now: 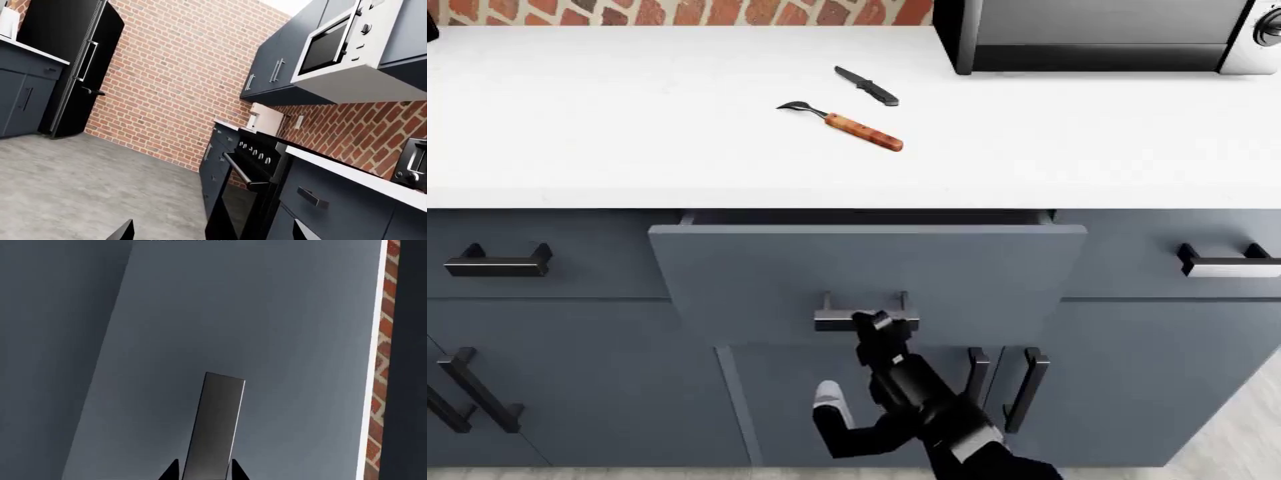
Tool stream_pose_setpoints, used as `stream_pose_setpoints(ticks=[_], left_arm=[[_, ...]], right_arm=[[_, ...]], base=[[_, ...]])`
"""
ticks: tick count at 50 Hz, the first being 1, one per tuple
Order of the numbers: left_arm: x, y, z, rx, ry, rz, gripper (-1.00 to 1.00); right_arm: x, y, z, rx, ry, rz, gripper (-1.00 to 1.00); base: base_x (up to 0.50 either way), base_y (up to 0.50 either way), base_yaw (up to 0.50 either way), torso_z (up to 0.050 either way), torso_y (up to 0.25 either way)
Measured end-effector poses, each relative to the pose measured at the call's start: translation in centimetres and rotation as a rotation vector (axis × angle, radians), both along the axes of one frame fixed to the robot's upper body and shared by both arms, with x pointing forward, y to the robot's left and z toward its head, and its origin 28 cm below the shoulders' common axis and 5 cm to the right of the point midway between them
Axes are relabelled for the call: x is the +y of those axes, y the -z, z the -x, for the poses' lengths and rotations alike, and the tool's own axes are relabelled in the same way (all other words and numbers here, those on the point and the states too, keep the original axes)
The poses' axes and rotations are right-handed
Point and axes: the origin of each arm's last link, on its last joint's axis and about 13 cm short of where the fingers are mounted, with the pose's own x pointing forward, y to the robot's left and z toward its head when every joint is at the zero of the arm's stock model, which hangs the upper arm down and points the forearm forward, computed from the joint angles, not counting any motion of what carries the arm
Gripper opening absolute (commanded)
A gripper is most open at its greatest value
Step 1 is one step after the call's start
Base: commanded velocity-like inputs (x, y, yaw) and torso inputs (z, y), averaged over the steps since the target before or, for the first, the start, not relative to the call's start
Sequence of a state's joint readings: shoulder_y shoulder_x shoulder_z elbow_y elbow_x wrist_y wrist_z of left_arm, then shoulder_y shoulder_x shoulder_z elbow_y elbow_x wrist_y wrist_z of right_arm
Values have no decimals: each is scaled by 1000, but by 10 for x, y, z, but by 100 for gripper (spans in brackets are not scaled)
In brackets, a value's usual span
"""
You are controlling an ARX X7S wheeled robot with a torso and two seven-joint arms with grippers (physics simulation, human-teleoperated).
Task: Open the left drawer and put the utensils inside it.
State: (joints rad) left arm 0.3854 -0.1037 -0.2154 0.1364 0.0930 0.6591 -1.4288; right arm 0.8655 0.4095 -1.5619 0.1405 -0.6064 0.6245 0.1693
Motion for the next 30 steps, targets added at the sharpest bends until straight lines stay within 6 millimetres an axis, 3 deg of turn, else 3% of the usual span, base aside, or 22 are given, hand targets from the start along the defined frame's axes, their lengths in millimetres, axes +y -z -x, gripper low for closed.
stream_pose_setpoints(ticks=[30], left_arm=[[-1,-2,1,-6,0,-3,100]], right_arm=[[-10,10,49,-58,-75,-5,-100]], base=[[-1,5,8,-1,0]])
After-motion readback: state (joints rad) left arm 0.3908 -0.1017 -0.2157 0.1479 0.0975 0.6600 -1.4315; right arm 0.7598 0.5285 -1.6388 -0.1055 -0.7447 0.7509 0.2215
